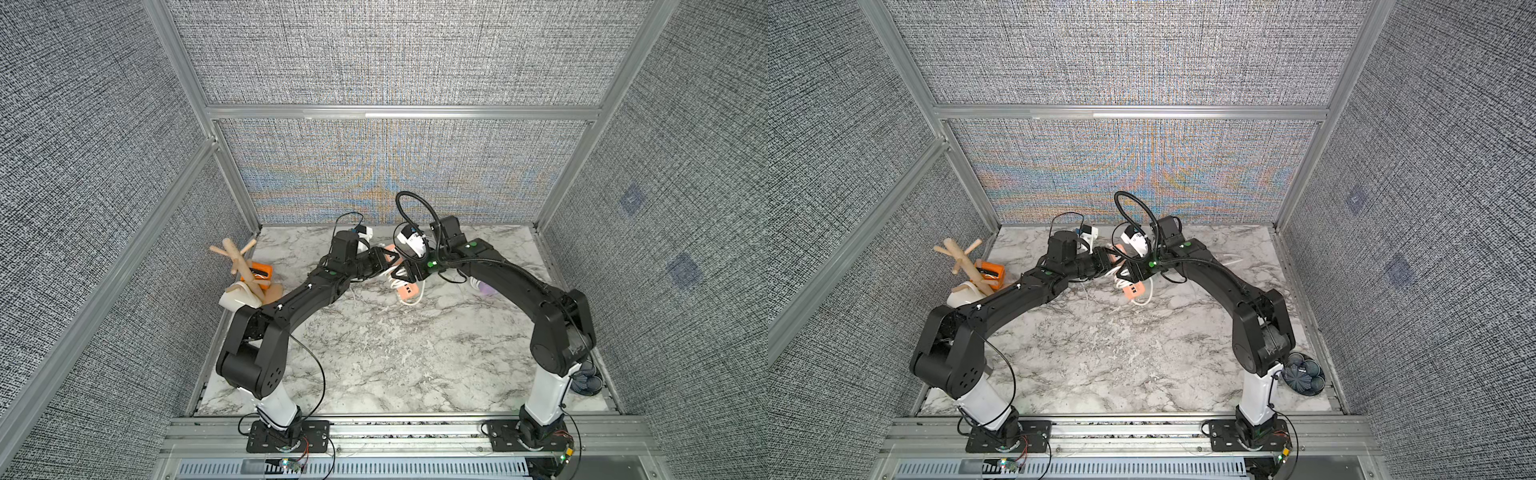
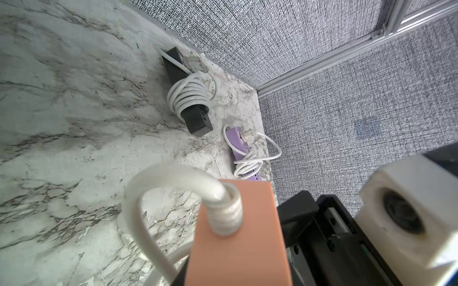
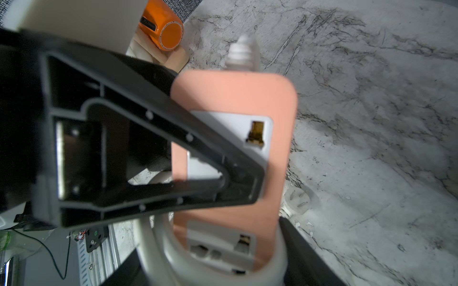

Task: Unwrap the cord wrapped around the power strip
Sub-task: Unwrap the power cord from the power strip.

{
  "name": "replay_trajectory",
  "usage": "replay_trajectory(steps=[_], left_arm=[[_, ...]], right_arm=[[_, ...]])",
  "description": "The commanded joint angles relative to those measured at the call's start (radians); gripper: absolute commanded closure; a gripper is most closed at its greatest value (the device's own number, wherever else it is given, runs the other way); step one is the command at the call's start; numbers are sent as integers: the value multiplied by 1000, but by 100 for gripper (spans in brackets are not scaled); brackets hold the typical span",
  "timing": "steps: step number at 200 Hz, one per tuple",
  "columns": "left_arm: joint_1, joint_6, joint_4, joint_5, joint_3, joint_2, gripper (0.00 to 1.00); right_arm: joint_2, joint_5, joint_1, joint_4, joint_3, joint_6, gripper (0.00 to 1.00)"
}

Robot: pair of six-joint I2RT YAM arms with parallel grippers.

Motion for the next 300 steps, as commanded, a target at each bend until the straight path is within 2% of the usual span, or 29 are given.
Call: replay_trajectory(steps=[1, 38, 61, 94, 121, 147, 190, 227, 259, 275, 300], left_arm=[[10, -41, 0, -12, -4, 6, 100], [37, -60, -36, 19, 18, 26, 100], [56, -75, -40, 66, 34, 48, 100], [68, -103, -61, 89, 59, 71, 100], [90, -249, 57, 118, 33, 103, 100], [107, -376, 179, 154, 7, 131, 100], [127, -527, 308, 160, -40, 116, 99], [149, -541, 294, 141, -51, 72, 99], [156, -599, 341, 152, -62, 57, 99], [154, -606, 338, 143, -67, 37, 99], [153, -627, 350, 152, -74, 2, 99]], right_arm=[[-8, -87, -9, -38, 53, -83, 20], [-85, -120, -67, -58, 27, -147, 11], [-136, -118, -107, -56, -65, -196, 11], [-212, -76, -100, 1, -248, -227, 20], [-289, -122, -95, 210, -437, -139, 27], [-324, -242, -94, 460, -592, -55, 33], [-269, -297, -93, 637, -650, 78, 35], [-263, -250, -78, 755, -712, 227, 40], [-254, -226, -71, 927, -768, 384, 57], [-233, -201, -56, 968, -756, 416, 61], [-180, -208, -62, 1052, -727, 473, 61]])
